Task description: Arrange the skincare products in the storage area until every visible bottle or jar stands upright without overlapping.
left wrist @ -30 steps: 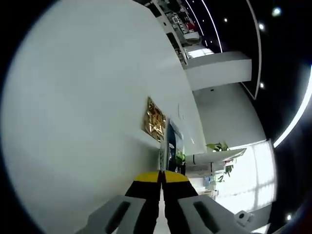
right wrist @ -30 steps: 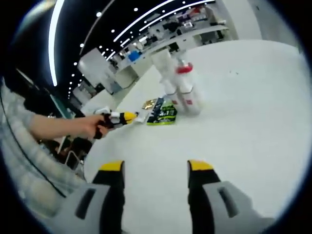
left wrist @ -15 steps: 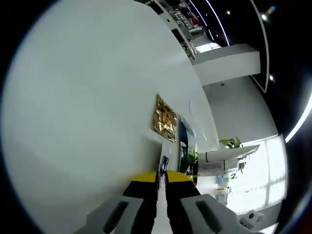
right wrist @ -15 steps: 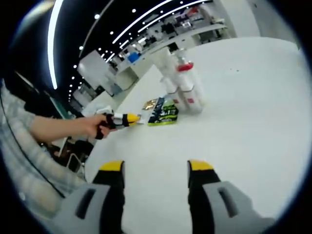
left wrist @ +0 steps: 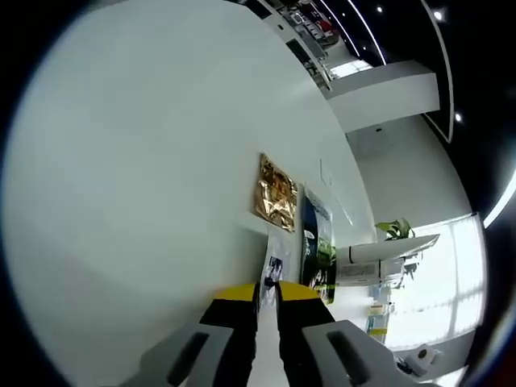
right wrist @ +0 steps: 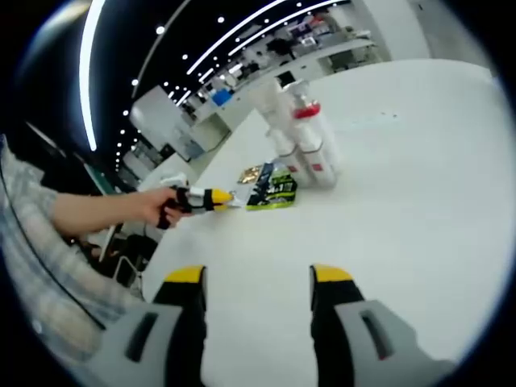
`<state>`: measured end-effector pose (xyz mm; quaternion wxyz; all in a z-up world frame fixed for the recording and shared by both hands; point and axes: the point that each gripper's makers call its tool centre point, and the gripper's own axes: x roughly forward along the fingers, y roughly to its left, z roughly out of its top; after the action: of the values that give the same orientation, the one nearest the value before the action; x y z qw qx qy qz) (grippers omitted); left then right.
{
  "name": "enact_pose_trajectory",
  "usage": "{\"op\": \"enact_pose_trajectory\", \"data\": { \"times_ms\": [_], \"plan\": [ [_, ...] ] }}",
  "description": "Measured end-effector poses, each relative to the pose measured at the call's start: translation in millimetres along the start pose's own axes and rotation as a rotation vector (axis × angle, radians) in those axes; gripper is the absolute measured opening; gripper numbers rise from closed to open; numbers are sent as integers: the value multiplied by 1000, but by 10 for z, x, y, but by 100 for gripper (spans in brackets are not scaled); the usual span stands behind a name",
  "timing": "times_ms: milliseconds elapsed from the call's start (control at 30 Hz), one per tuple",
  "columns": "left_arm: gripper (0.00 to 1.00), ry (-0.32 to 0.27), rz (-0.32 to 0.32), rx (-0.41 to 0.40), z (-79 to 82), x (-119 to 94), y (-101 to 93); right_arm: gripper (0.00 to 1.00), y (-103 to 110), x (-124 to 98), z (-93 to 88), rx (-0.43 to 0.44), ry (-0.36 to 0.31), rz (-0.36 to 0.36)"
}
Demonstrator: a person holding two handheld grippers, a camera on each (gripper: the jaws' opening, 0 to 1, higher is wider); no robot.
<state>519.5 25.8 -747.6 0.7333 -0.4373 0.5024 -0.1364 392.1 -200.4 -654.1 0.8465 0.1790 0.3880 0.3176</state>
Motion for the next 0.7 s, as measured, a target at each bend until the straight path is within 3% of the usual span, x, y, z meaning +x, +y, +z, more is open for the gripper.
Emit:
{"op": "enact_pose_trajectory", "data": {
  "times_ms": [300,600,700],
  "plan": [
    [12,9,40,34,44,-92,36,50,2,11,3,4,-6,9],
    [27,-7,64,48,75,-244,55,54,40,21,-10,-26,-16,7],
    [31,-26,22,72,75,-296,-68,56,52,6,-4,-40,-25,6]
  ]
}}
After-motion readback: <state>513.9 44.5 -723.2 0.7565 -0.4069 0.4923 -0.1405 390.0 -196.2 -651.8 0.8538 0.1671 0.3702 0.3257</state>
